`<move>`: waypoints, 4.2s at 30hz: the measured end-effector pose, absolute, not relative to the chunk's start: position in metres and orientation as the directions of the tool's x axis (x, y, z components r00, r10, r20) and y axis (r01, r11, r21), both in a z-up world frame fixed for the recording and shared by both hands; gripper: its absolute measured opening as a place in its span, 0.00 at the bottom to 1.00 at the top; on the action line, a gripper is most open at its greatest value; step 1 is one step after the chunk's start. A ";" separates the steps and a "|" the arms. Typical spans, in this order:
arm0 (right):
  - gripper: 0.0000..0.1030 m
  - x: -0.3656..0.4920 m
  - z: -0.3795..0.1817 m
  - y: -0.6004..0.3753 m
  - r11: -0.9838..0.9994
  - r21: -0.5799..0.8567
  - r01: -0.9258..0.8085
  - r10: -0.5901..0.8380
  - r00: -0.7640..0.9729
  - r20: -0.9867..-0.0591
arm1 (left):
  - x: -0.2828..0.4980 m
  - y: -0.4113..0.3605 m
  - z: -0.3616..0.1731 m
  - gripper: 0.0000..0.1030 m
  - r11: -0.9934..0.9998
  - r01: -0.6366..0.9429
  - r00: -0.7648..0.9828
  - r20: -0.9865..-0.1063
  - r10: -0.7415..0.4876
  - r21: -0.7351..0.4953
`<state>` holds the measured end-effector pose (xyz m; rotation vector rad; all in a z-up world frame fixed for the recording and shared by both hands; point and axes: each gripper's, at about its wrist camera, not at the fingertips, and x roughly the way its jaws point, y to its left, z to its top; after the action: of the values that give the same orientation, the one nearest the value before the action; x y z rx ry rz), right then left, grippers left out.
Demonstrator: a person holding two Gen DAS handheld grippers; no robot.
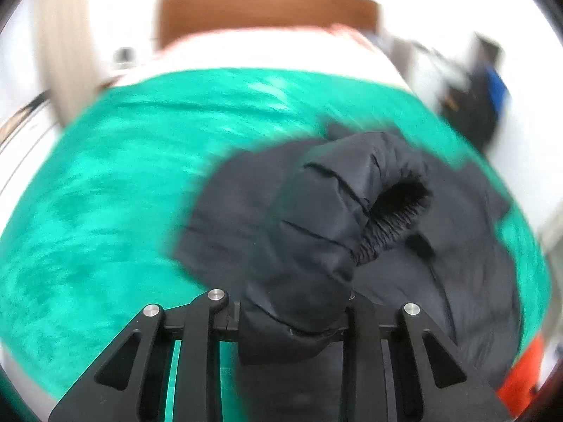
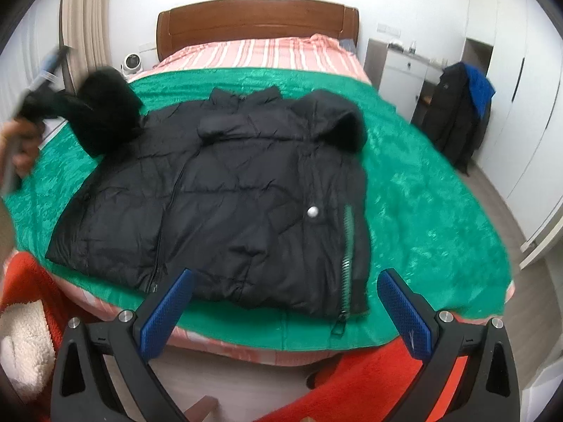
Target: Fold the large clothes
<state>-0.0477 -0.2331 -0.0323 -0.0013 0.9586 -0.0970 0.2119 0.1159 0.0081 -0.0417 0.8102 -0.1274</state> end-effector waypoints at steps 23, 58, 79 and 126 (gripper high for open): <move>1.00 -0.042 -0.055 -0.301 0.967 0.189 0.170 0.062 0.563 -0.824 | 0.154 0.290 -0.064 0.88 0.930 -0.358 0.544 -0.789 0.285 0.089; 0.56 -0.018 -0.114 -0.362 0.947 0.174 0.270 0.062 0.378 -0.924 | 0.087 0.130 -0.108 0.66 0.984 0.165 0.437 -0.888 -0.139 -0.073; 0.45 0.246 -0.142 -0.140 0.822 -0.325 -0.468 -0.008 0.561 -0.827 | 0.086 0.163 -0.115 0.89 0.993 -0.113 0.644 -0.764 0.042 -0.041; 0.96 0.017 -0.109 -0.383 0.909 0.048 0.414 -0.257 0.647 -0.718 | 0.242 0.214 -0.160 1.00 0.970 -0.223 0.620 -0.782 0.064 -0.097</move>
<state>0.0168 -0.3833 -0.1086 0.2154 0.7788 -0.3850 0.2415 0.2145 -0.1603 -0.1919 0.8877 0.1659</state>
